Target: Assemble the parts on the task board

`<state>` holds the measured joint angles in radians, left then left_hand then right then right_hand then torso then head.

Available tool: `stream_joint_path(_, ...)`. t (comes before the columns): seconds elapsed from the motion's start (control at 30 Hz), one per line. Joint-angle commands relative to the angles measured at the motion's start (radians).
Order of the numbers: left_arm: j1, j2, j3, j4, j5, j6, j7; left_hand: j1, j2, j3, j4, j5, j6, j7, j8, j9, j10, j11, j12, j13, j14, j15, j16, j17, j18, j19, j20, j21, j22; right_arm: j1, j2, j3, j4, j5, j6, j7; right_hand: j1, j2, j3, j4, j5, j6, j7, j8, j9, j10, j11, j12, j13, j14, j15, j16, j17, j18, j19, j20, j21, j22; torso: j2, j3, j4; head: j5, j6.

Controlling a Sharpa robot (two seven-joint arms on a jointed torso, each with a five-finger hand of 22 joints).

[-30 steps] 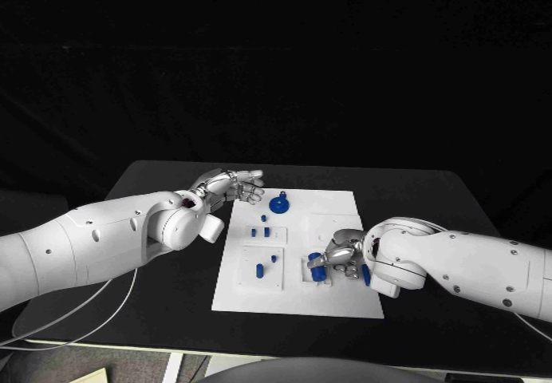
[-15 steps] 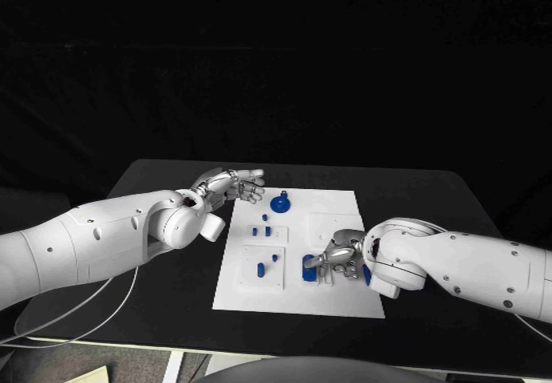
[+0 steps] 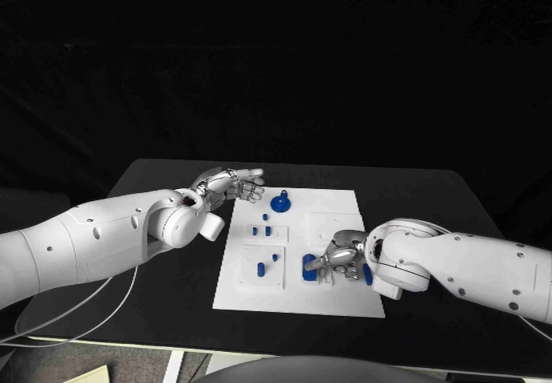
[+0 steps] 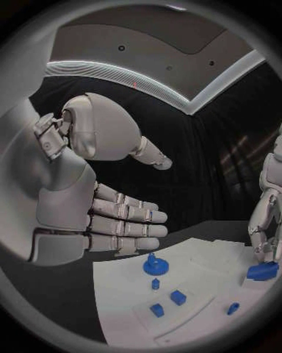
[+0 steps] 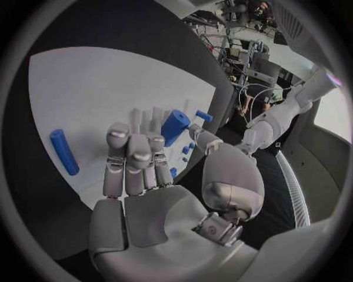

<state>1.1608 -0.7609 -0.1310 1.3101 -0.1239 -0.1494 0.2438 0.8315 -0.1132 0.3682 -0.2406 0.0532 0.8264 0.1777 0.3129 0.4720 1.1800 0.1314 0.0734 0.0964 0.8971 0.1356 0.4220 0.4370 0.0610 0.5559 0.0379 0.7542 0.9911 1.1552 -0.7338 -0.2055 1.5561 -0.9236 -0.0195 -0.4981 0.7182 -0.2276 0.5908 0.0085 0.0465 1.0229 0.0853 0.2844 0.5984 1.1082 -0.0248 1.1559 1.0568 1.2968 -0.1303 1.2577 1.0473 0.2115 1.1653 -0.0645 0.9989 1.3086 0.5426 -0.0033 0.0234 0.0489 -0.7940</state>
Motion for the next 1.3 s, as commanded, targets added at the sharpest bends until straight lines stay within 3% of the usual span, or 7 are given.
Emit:
stream_joint_path(0.03,0.0,0.0,0.001,0.001,0.0,0.012,0.004,-0.008,0.004,0.002,0.005,-0.001,-0.006,-0.002,-0.005,-0.001,-0.007,0.001,-0.003,-0.001,-0.004,0.004,-0.004,0.002,0.017,0.006,0.001,-0.007,0.002,-0.002,-0.013,-0.001,0.012,-0.011,0.057,0.072,0.029,0.002,-0.003,-0.026,0.003,0.005,-0.003,0.005,0.002,0.002,-0.004,-0.005,0.002,0.0,-0.004,-0.007,0.001,0.05,-0.004,-0.005,-0.001,0.012,0.001,0.0005,0.0005,0.0,-0.001)
stream_joint_path(0.5,0.0,0.004,0.001,-0.011,0.001,0.016,0.002,-0.008,0.005,0.003,0.004,-0.001,-0.005,-0.002,-0.004,-0.001,-0.006,0.001,-0.002,-0.001,-0.004,0.004,-0.005,0.002,0.017,0.006,0.001,-0.007,0.002,-0.002,-0.031,-0.001,0.025,-0.009,0.051,0.079,0.071,0.004,-0.038,-0.097,0.004,0.011,-0.003,0.003,0.002,0.007,-0.004,-0.01,0.009,0.001,-0.004,-0.012,0.002,0.05,-0.002,-0.002,-0.005,0.009,0.0,0.0004,0.0004,0.001,-0.001)
stream_joint_path(0.73,-0.001,0.005,0.0,-0.009,0.001,0.018,0.002,-0.008,0.006,0.003,0.004,0.0,-0.005,-0.002,-0.004,-0.001,-0.006,0.001,-0.002,-0.001,-0.004,0.004,-0.005,0.003,0.017,0.006,0.001,-0.007,0.002,-0.002,-0.024,-0.001,0.019,-0.033,0.046,0.065,0.115,0.07,-0.021,-0.133,0.003,0.018,-0.005,0.003,0.001,0.013,-0.006,-0.011,0.012,0.003,-0.006,-0.013,0.003,0.05,0.0,-0.003,-0.007,0.008,0.0,-0.0007,0.0007,0.0,-0.003)
stream_joint_path(0.83,-0.003,0.006,0.0,-0.008,0.001,0.018,0.002,-0.008,0.007,0.004,0.005,0.0,-0.005,-0.002,-0.004,-0.001,-0.006,0.001,-0.002,-0.001,-0.004,0.004,-0.006,0.003,0.017,0.005,0.001,-0.008,0.002,-0.002,-0.019,-0.001,0.019,-0.032,0.051,0.067,0.142,0.136,0.042,-0.124,0.003,0.019,-0.004,0.001,-0.001,0.015,-0.008,-0.015,0.011,0.003,-0.007,-0.016,0.002,0.05,-0.001,-0.002,-0.012,0.005,0.001,-0.0003,0.0006,0.001,-0.004)
stream_joint_path(0.87,-0.003,0.006,0.0,-0.008,0.001,0.018,0.002,-0.008,0.007,0.004,0.005,0.0,-0.005,-0.002,-0.004,-0.001,-0.006,0.001,-0.002,-0.001,-0.004,0.004,-0.006,0.003,0.017,0.005,0.001,-0.008,0.002,-0.002,-0.018,-0.001,0.019,-0.032,0.051,0.067,0.147,0.143,0.062,-0.121,0.003,0.02,-0.005,0.0,-0.002,0.015,-0.007,-0.016,0.012,0.003,-0.006,-0.017,0.002,0.05,-0.002,-0.001,-0.013,0.005,0.001,-0.0002,0.0007,0.001,-0.004)
stream_joint_path(0.97,-0.004,0.006,0.0,-0.009,0.001,0.017,0.002,-0.008,0.008,0.004,0.005,0.0,-0.005,-0.002,-0.004,-0.001,-0.005,0.001,-0.002,-0.001,-0.004,0.004,-0.006,0.003,0.017,0.005,0.001,-0.008,0.002,-0.002,-0.014,-0.001,0.018,-0.032,0.049,0.063,0.141,0.141,0.124,-0.112,0.008,0.026,-0.003,-0.004,-0.008,0.019,-0.004,-0.018,0.015,0.006,-0.003,-0.018,0.002,0.05,0.001,0.009,-0.01,0.009,0.001,0.0,0.0011,-0.001,-0.005)
stream_joint_path(1.3,-0.004,0.005,0.0,-0.009,0.001,0.018,0.002,-0.008,0.009,0.004,0.005,0.0,-0.004,-0.002,-0.003,-0.001,-0.005,0.0,-0.001,-0.002,-0.004,0.004,-0.006,0.003,0.017,0.005,0.001,-0.008,0.003,-0.003,-0.012,-0.001,0.014,-0.033,0.049,0.051,0.105,0.15,0.156,-0.112,0.007,0.034,-0.002,-0.006,-0.014,0.025,-0.003,-0.021,0.02,0.009,-0.002,-0.018,0.004,0.05,0.005,0.015,-0.005,0.013,0.001,0.0,0.0006,-0.001,-0.008)
